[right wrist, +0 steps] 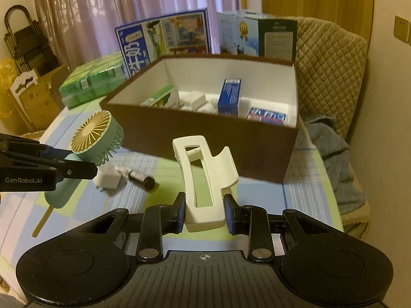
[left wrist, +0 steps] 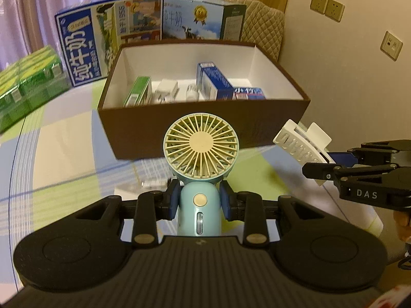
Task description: Organize rigid objects
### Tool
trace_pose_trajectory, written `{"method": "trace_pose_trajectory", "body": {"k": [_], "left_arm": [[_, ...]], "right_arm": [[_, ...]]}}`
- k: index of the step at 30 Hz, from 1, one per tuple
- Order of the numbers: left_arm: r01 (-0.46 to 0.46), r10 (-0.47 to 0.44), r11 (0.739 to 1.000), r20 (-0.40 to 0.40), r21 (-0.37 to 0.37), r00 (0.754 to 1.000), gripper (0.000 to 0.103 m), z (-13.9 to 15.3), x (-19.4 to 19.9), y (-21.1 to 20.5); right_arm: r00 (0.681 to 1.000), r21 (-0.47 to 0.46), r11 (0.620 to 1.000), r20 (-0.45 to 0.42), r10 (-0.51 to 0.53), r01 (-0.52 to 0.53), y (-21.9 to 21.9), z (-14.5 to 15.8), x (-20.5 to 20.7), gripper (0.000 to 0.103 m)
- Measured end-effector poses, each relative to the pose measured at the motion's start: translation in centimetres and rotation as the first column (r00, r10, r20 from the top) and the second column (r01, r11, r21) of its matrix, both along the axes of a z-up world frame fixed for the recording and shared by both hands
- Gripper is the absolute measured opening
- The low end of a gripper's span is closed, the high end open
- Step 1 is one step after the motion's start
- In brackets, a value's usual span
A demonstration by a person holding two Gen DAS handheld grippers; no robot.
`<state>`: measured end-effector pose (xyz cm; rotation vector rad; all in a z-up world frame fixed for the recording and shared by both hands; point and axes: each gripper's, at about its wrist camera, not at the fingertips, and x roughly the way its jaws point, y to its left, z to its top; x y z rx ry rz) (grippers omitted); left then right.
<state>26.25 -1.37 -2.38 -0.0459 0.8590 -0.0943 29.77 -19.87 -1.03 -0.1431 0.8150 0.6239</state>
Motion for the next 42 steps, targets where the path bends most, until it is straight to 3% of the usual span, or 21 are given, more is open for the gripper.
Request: {"method": "trace_pose_trajectory", "body": {"k": [11, 22, 31, 42], "left_arm": [[0.024, -0.025, 0.999, 0.063, 0.023, 0.998, 0.028, 1.9, 4.2, -0.7], [0.035, -0.038, 0.998, 0.072, 0.047, 0.997, 0.028, 2.8, 9.7, -0.5], [0.048, -0.049, 0.998, 0.025, 0.043, 0.998, 0.028, 2.1, 14.8, -0.1], [0.080, -0.078, 0.997, -0.088, 0.016, 0.993, 0.028, -0.1, 20.4, 0.9]], "right_arm": [[0.997, 0.018, 0.999, 0.062, 0.045, -0.047, -0.1, 2.9, 4.6, 0.028], [0.993, -0.011, 0.996, 0.072, 0.094, -0.094, 0.8, 3.1, 10.1, 0.028], [0.990, -0.058, 0.990, 0.050, 0.132, -0.129, 1.7, 2.2, 14.7, 0.028], [0.968, -0.178, 0.953, -0.090, 0.233, -0.246, 2.6, -0.2, 18.6, 0.028]]}}
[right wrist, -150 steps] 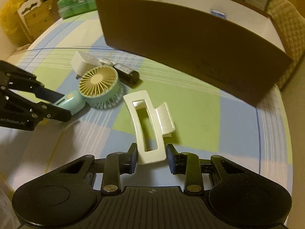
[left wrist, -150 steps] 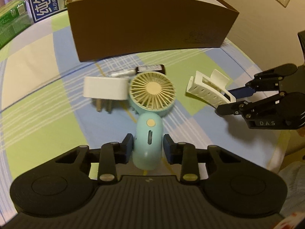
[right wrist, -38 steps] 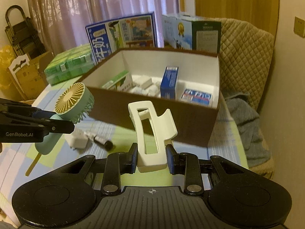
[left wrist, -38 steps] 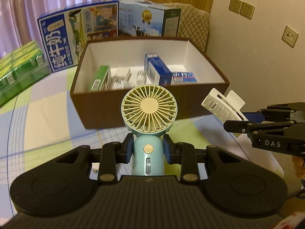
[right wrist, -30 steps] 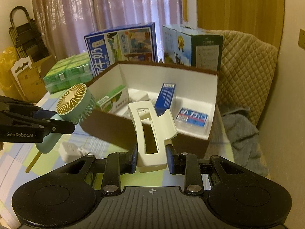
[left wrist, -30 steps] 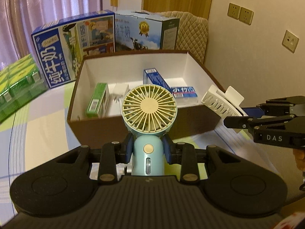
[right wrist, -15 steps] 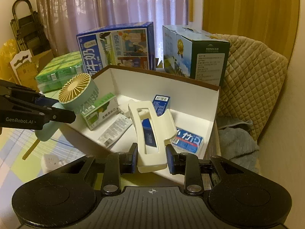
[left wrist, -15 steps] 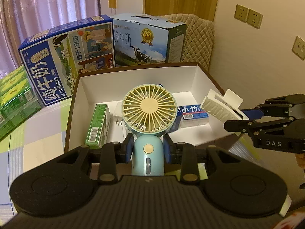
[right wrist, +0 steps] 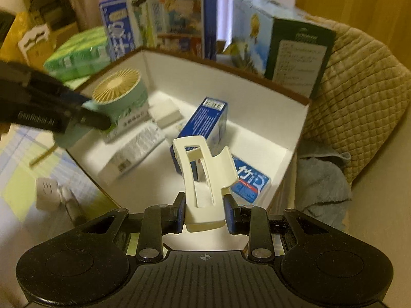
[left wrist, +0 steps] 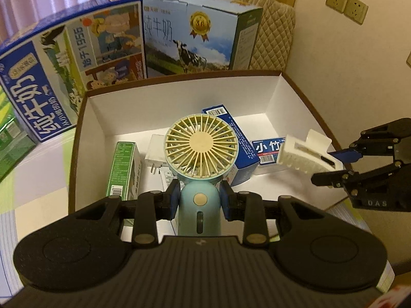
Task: Organize rigid objects
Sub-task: 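Lower the fan with the left tool while the right tool lowers the claw clip, then open both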
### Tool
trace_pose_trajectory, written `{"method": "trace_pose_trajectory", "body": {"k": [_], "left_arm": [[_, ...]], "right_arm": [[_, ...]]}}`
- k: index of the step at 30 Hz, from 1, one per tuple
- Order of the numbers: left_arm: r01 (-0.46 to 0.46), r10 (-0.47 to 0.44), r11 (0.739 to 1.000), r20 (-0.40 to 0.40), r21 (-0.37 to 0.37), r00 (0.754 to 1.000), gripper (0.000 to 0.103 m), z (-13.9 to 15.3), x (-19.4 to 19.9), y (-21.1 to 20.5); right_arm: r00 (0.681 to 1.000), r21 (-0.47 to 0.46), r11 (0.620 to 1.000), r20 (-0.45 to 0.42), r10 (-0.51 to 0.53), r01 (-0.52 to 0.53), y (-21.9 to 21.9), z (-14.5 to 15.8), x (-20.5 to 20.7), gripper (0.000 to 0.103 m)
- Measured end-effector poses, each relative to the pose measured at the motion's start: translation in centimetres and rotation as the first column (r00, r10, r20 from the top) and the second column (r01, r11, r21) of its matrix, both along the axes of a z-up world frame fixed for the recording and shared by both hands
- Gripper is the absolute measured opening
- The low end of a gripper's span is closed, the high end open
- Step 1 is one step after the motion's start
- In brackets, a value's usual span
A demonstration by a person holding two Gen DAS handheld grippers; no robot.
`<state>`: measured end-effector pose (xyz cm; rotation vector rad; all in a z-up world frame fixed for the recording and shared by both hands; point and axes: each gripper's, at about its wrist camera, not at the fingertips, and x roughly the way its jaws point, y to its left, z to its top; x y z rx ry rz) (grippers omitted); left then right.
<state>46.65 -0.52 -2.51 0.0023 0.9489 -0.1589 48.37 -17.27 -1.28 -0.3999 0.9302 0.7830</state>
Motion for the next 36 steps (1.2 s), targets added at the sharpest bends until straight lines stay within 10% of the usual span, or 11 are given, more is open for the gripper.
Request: {"method": "trace_pose_trajectory", "body": {"k": [36], "left_arm": [[0.131, -0.128, 0.991, -0.170, 0.010, 0.977, 0.034, -5.1, 3.8, -0.7]], "right_arm": [[0.982, -0.126, 0.978, -0.116, 0.149, -0.164, 3.4, -2.8, 2.2, 0.028]]}}
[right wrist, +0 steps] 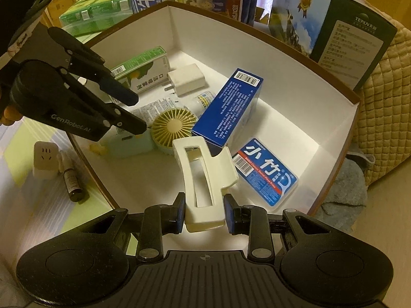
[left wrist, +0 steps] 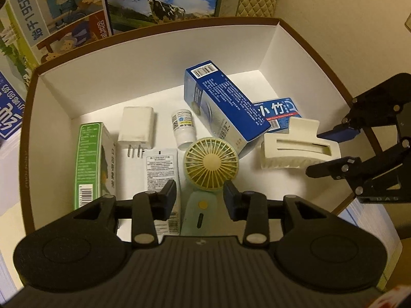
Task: Organize rigid objects
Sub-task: 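Lower the fan with the left tool while the right tool lowers the claw clip, then open both, then withdraw both tools from the box toward the charger and spray bottle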
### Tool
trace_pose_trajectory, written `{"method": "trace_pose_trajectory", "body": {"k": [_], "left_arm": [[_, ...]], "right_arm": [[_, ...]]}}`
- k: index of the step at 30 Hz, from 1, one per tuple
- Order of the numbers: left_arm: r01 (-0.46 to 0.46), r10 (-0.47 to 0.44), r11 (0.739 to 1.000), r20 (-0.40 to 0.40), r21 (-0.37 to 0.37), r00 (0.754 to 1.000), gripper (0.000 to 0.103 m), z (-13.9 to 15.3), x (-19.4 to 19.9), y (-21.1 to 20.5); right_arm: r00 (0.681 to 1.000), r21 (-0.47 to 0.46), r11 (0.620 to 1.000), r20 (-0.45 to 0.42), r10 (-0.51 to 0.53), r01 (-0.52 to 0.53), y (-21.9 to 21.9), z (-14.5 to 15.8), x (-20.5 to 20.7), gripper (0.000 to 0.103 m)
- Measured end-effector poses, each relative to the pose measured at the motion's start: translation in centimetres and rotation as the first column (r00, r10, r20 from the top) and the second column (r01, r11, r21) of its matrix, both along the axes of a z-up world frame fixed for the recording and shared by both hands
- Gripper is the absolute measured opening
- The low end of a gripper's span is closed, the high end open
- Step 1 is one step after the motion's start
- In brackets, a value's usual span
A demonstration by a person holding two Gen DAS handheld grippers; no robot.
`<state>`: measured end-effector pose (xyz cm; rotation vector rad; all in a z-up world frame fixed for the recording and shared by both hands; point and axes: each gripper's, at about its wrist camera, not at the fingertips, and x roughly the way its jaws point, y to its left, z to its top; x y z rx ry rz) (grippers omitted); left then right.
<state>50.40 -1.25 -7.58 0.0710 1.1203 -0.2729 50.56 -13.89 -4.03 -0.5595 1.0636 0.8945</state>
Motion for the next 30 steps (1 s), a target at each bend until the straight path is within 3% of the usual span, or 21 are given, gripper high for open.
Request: {"method": "trace_pose_trajectory", "body": {"k": [3, 5, 7, 30], "left_arm": [[-0.004, 0.003, 1.000, -0.001, -0.005, 1.000, 0.035, 0.2, -0.3, 0.2], [-0.005, 0.005, 1.000, 0.001, -0.005, 1.000, 0.035, 0.3, -0.6, 0.2], [-0.008, 0.008, 1.000, 0.003, -0.003, 1.000, 0.035, 0.4, -0.9, 0.3], [-0.036, 0.037, 0.999, 0.054, -0.019, 0.998, 0.036, 3.1, -3.5, 0.3]], "right_arm": [[1.000, 0.033, 0.999, -0.008, -0.011, 0.011, 0.1, 0.0, 0.0, 0.029], [0.999, 0.058, 0.998, -0.012, -0.032, 0.033, 0.1, 0.0, 0.1, 0.045], [1.000, 0.071, 0.997, -0.004, -0.030, 0.030, 0.1, 0.1, -0.2, 0.051], [0.997, 0.113, 0.992, 0.041, -0.064, 0.059, -0.6, 2.5, -2.0, 0.052]]}}
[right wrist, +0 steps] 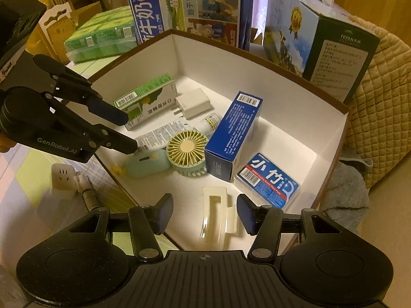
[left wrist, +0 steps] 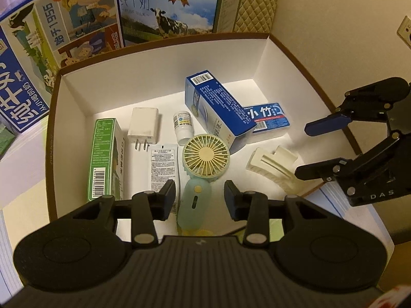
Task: Organize rigid objects
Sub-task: 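Withdraw both tools from the box toward the charger and spray bottle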
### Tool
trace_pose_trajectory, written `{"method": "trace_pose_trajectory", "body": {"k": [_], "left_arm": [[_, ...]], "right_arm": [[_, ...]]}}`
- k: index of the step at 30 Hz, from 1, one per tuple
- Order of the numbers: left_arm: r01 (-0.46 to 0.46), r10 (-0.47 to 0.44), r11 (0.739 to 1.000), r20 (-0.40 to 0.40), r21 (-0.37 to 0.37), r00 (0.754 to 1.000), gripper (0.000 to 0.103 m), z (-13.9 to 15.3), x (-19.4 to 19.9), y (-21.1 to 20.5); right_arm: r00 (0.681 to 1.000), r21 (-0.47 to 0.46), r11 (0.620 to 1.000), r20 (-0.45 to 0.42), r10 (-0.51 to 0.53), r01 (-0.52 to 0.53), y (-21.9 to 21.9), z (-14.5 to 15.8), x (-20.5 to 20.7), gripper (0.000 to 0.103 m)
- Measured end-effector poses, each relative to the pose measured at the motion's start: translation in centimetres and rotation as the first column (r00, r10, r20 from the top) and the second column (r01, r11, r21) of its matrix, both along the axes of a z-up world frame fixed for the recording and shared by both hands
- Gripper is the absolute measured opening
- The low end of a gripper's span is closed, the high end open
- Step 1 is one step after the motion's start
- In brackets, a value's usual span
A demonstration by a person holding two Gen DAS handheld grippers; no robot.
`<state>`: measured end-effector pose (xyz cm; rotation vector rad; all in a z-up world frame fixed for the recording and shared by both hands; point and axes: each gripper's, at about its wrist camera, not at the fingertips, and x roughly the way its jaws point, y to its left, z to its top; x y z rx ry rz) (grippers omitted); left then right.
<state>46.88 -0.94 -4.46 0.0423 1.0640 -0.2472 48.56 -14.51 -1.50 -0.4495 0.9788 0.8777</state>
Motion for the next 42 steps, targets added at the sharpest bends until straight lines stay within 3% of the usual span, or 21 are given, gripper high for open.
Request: {"method": "trace_pose_trajectory", "body": {"k": [12, 20, 29, 42], "left_arm": [[-0.019, 0.020, 1.000, 0.063, -0.016, 0.998, 0.044, 2.9, -2.9, 0.1], [-0.046, 0.051, 0.998, 0.110, -0.041, 0.993, 0.046, 4.8, -6.4, 0.7], [-0.120, 0.123, 0.992, 0.149, -0.030, 0.981, 0.047, 6.1, -11.2, 1.8], [-0.216, 0.224, 0.974, 0.171, -0.064, 0.959, 0.048, 6.7, -18.4, 4.0]], "right_arm": [[0.998, 0.037, 0.999, 0.061, -0.028, 0.026, -0.9, 2.1, -2.4, 0.052], [0.995, 0.114, 0.992, 0.075, -0.067, 0.058, -1.8, 3.6, -5.3, 0.052], [0.982, 0.240, 0.958, 0.066, -0.177, 0.156, -3.2, 4.6, -9.6, 0.052], [0.968, 0.313, 0.921, 0.019, -0.252, 0.234, -3.1, 3.7, -16.0, 0.052]]}}
